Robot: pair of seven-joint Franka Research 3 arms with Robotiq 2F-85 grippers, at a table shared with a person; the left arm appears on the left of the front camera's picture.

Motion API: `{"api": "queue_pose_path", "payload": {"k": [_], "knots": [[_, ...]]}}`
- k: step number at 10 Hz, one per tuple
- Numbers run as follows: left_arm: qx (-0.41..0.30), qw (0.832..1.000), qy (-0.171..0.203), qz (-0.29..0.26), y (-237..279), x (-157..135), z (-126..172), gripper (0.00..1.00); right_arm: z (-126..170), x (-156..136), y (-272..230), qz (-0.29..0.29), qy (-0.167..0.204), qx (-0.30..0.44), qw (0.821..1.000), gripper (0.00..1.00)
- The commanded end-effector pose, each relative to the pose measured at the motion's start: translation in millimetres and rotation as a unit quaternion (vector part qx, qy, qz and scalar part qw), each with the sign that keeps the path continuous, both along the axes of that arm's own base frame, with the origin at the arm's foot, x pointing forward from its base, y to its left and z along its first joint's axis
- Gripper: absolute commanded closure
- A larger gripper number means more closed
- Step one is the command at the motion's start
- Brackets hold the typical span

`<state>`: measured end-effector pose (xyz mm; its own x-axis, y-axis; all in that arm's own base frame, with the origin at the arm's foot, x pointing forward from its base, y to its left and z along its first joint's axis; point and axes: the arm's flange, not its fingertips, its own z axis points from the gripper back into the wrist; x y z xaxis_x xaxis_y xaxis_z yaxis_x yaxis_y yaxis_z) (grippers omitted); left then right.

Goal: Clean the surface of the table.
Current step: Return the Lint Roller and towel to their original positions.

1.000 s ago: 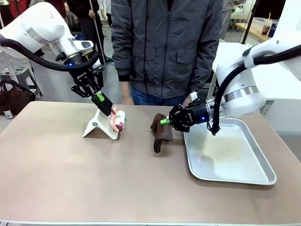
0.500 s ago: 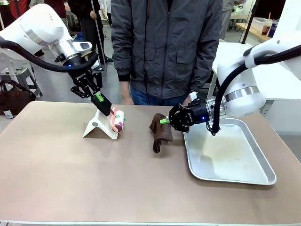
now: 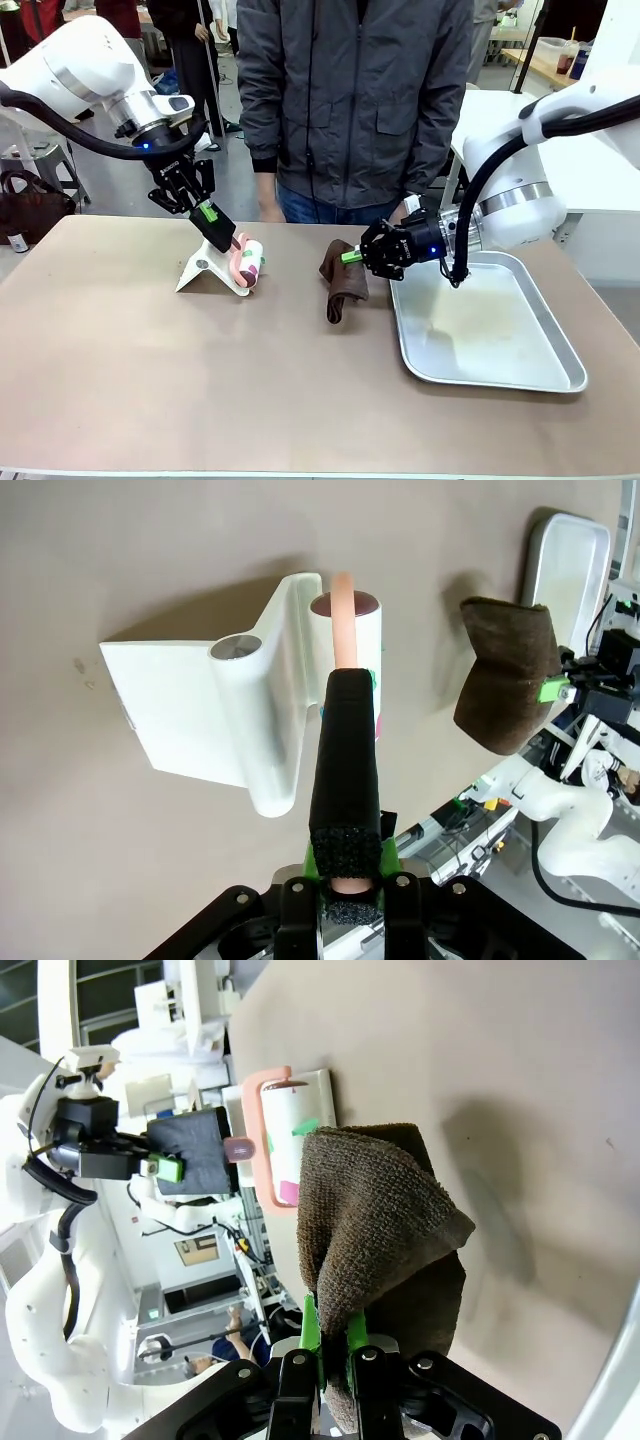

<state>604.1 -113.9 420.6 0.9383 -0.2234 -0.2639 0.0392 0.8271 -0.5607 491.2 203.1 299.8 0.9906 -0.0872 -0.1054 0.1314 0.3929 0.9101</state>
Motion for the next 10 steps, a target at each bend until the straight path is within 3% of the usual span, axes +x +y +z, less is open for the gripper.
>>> {"api": "queue_pose_path", "payload": {"k": [1,10], "knots": [[-0.015,1.000,-0.005,-0.008,9.8,3.1,4.6,0.78,1.2,11.0,2.3,0.001,0.013,0.013,1.000,0.89],[0.006,1.000,-0.009,-0.001,9.9,-1.0,-4.5,0.78,0.1,12.7,1.9,-0.013,0.009,-0.014,1.000,0.89]]}}
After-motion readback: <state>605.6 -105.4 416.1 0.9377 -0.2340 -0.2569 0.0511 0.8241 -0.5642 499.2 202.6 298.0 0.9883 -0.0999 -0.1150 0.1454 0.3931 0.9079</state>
